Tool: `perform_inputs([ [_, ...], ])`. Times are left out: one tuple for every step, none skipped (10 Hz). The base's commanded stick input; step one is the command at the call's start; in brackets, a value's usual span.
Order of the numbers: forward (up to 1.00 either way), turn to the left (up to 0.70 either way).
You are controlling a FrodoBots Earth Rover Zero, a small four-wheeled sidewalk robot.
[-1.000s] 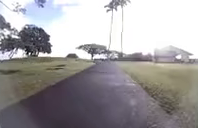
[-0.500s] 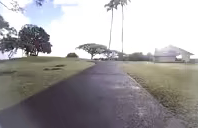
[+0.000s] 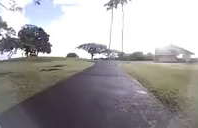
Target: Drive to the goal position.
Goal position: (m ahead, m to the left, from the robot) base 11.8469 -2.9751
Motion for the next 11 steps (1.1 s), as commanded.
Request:
perform_inputs([
  [0.6, 0.0],
  [0.6, 0.0],
  [0.6, 0.0],
  [0.6, 0.0],
  [0.6, 0.0],
  [0.6, 0.0],
  [0.6, 0.0],
  [0.6, 0.0],
  [0.6, 0.0],
  [0.6, 0.0],
  [0.6, 0.0],
])
